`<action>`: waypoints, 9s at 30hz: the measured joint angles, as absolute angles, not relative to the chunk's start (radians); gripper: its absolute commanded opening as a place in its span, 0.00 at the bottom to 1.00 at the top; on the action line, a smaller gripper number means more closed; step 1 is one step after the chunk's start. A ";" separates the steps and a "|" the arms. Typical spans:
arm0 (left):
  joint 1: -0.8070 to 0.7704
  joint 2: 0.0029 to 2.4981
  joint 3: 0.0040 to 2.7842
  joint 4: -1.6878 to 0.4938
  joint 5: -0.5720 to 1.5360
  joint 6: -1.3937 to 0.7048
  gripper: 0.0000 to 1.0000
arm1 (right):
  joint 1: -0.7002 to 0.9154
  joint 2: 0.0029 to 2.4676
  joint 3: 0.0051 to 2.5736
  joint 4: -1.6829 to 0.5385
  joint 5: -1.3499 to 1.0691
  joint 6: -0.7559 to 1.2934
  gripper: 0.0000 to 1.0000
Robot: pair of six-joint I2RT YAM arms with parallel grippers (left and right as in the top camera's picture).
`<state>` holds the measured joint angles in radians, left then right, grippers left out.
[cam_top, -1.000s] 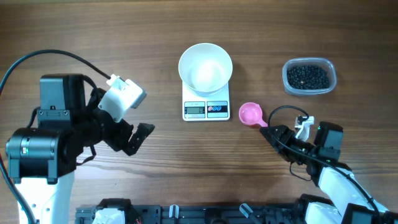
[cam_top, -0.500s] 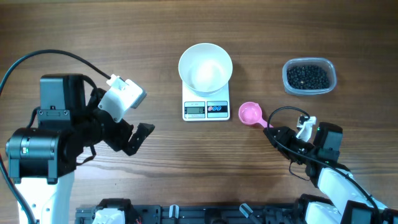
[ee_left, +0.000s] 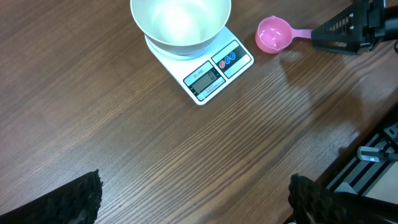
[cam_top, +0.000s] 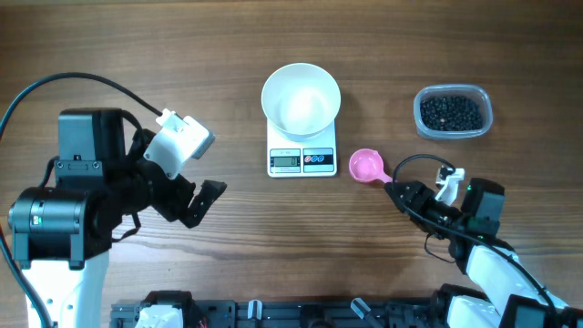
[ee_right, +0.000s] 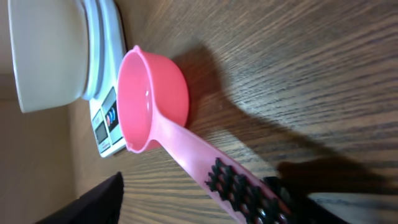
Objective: Scoop item into bowl and weigh 150g on scale
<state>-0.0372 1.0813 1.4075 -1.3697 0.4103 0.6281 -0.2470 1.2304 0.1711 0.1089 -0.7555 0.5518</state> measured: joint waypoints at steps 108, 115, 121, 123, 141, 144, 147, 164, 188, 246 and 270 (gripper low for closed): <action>-0.037 1.081 1.407 -1.370 0.410 0.628 1.00 | -0.476 1.781 0.163 0.719 -1.158 0.605 0.43; -0.037 1.081 1.407 -1.370 0.410 0.628 1.00 | -0.476 1.781 0.163 0.719 -1.175 0.606 0.43; -0.037 1.081 1.407 -1.370 0.410 0.628 1.00 | -0.466 1.781 0.163 0.719 -1.177 0.619 0.44; -0.037 1.081 1.407 -1.370 0.410 0.628 1.00 | -0.444 1.781 0.163 0.719 -1.177 0.632 0.44; -0.037 1.081 1.407 -1.370 0.410 0.628 1.00 | -0.414 1.781 0.159 0.781 -1.124 0.711 0.38; -0.037 1.081 1.407 -1.370 0.410 0.628 1.00 | -0.413 1.781 0.159 0.784 -1.124 0.712 0.38; -0.037 1.081 1.407 -1.370 0.410 0.628 1.00 | -0.399 1.781 0.159 0.784 -1.124 0.711 0.38; -0.037 1.081 1.407 -1.370 0.410 0.628 1.00 | -0.376 1.781 0.159 0.794 -1.124 0.715 0.29; -0.037 1.081 1.407 -1.370 0.410 0.628 1.00 | -0.376 1.781 0.159 0.798 -1.126 0.714 0.05; -0.037 1.081 1.407 -1.370 0.411 0.628 1.00 | -0.537 1.649 1.196 1.445 -1.433 2.040 0.05; -0.037 1.081 1.409 -1.370 0.411 0.628 1.00 | -0.328 1.636 1.625 -0.518 -0.984 0.479 0.05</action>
<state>-0.0372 1.0813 1.4094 -1.3697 0.4107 0.6281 -0.3279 1.6360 1.6249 -0.5182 -0.9840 0.4786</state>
